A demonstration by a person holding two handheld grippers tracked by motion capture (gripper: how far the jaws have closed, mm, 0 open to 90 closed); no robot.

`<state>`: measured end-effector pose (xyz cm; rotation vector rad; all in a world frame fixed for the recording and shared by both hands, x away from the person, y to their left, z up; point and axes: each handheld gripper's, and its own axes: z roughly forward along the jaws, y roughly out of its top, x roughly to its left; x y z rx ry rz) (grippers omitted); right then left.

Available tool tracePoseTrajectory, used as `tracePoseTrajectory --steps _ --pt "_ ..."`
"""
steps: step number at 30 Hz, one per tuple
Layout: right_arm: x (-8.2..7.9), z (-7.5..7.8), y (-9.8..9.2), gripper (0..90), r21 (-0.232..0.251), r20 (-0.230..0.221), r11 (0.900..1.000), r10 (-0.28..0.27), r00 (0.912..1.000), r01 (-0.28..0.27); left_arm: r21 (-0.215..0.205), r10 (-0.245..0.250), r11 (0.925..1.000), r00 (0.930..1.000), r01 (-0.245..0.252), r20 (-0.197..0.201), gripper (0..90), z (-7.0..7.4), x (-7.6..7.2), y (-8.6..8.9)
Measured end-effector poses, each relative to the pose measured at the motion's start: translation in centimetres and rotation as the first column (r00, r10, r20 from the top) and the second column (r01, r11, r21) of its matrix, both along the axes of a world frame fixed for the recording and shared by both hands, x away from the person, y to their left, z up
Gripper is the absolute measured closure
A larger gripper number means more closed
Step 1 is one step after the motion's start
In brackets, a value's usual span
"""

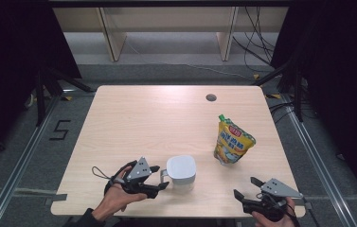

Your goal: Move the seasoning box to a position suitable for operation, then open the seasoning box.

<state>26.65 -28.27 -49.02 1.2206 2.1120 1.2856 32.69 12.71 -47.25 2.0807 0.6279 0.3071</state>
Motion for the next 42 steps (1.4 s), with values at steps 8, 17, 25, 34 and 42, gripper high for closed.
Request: tracePoseTrajectory --steps 8,17,25,34,42 --pt "0.1 0.0 0.0 20.5 -0.026 0.021 1.0 0.002 0.9998 -0.002 -0.052 0.01 0.9986 0.9999 -0.01 0.007 34.5 1.9 -0.4 1.2" --pt "-0.2 0.1 0.4 20.5 0.001 -0.029 1.0 -0.016 0.9995 0.016 -0.076 0.026 0.9969 0.9963 -0.02 0.081 73.4 3.3 -0.8 1.9" --pt "0.0 0.1 0.3 20.5 -0.007 0.003 1.0 -0.003 1.0 0.003 -0.085 -0.018 0.9961 0.9954 0.026 0.094 88.9 4.5 -1.3 1.3" --pt "0.0 0.2 0.8 20.6 -0.006 0.013 1.0 0.008 0.9999 -0.008 -0.123 -0.05 0.9905 0.9936 0.063 0.101 89.0 6.0 -0.5 -0.2" --pt "-0.2 0.3 1.2 21.1 0.011 -0.004 1.0 0.013 0.9999 -0.013 -0.118 -0.045 0.9917 0.9975 0.051 0.055 88.9 5.1 0.5 -1.1"
